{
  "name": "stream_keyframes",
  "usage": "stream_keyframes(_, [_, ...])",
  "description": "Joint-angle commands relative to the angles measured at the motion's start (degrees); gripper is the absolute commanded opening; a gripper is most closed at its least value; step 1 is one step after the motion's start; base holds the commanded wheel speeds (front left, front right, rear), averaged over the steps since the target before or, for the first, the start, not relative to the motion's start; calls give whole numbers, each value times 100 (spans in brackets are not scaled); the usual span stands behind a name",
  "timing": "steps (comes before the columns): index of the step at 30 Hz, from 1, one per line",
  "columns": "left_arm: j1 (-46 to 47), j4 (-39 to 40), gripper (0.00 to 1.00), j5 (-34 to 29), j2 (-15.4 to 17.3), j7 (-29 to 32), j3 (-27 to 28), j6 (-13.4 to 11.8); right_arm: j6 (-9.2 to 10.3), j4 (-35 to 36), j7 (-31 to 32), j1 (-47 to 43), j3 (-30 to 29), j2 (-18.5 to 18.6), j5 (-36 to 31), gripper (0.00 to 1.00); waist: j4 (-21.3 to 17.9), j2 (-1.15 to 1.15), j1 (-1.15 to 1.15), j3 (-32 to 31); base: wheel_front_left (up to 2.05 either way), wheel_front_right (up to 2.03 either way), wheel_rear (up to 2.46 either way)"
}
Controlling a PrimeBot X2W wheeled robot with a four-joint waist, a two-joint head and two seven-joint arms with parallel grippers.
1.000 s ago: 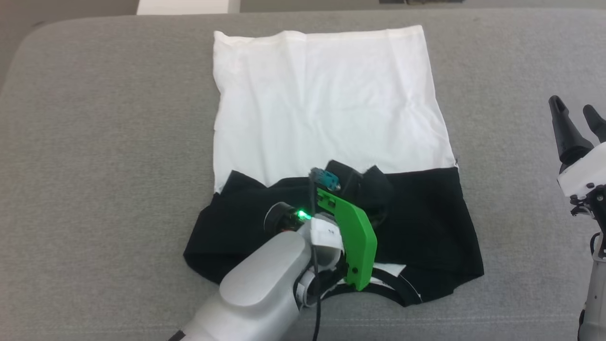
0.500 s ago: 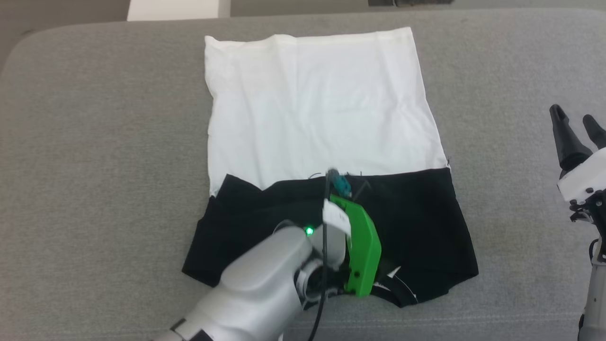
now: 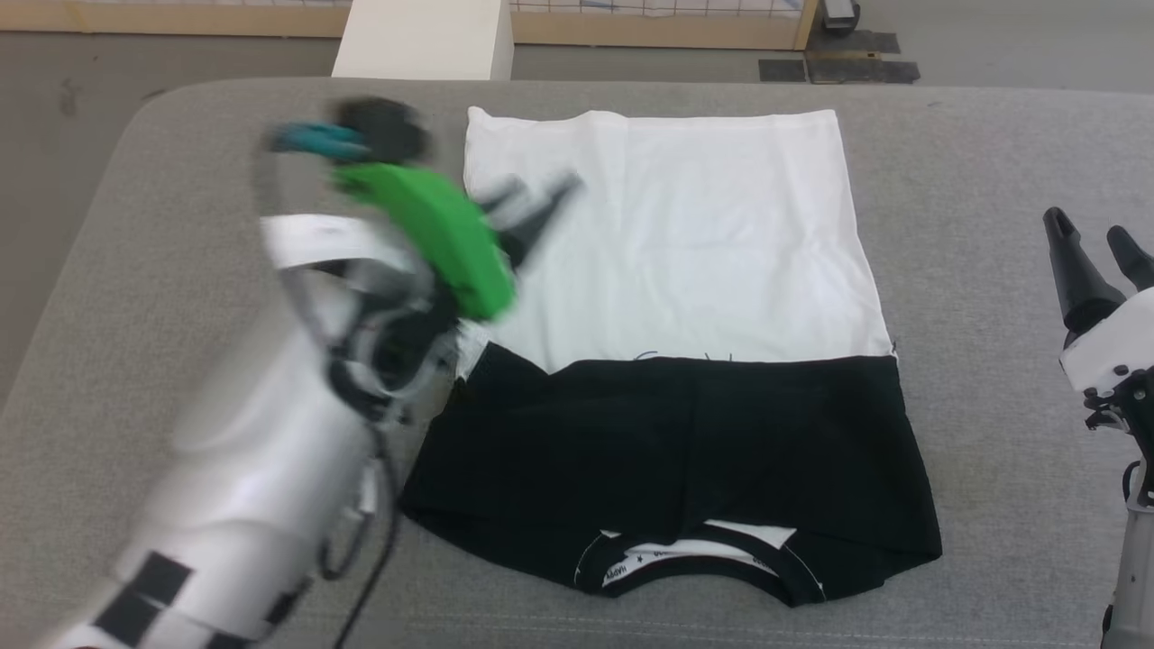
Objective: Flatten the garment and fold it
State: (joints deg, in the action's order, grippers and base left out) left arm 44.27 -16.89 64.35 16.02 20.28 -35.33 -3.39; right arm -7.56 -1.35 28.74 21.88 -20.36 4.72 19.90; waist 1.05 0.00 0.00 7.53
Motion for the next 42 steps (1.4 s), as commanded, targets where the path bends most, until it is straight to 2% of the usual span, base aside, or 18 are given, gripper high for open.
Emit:
stream_keyframes(1, [-43, 76, 100, -218, 201, -506, 231, -71, 8, 41, 19, -47, 20, 5, -36, 100, 23, 0, 0, 75, 0, 0, 0])
stream_keyframes(6, [-460, 228, 100, -939, 734, -2432, 947, -263, 8, 121, 81, 76, 51, 67, -67, 100, 49, 0, 0, 331, 0, 0, 0])
stream_keyframes(9, [-781, 328, 100, -1294, 919, -3197, 1149, -378, 8, 113, 128, 179, 97, 119, -79, 100, 63, 0, 0, 506, 0, 0, 0])
stream_keyframes(11, [-961, 466, 100, -1620, 992, -3434, 1293, -513, 8, 115, 149, 279, 116, 171, -82, 100, 100, 0, 0, 672, 0, 0, 0])
stream_keyframes(15, [-1279, 1052, 100, -2290, 792, -3522, 1816, -685, 8, -3, 296, 687, 159, 339, -89, 100, 199, 0, 0, 1109, 0, 0, 0])
stream_keyframes(19, [-1541, 1652, 100, -2858, 409, -3525, 2265, -612, 8, -334, 598, 1471, 234, 539, -153, 100, 315, 0, 0, 1690, 0, 0, 0])
stream_keyframes(23, [-1563, 1945, 100, -3247, 40, -3526, 2436, -411, 8, -795, 883, 2473, 261, 848, -447, 100, 566, 0, 0, 2299, 0, 0, 0])
stream_keyframes(29, [-1452, 2126, 100, -3641, -493, -3527, 2623, -48, 8, -1494, 1510, 3763, 638, 1379, -1129, 100, 1038, 0, 0, 3018, 0, 0, 0])
stream_keyframes(35, [-1338, 2339, 100, -3981, -892, -3527, 2803, 257, 8, -1952, 2270, 4751, 985, 1661, -1639, 100, 1395, 0, 0, 3544, 0, 0, 0])
stream_keyframes(42, [-1315, 2422, 100, -4189, -1167, -3527, 2928, 529, 8, -2257, 2932, 5259, 1266, 1787, -1938, 100, 1620, 0, 0, 3856, 0, 0, 0])
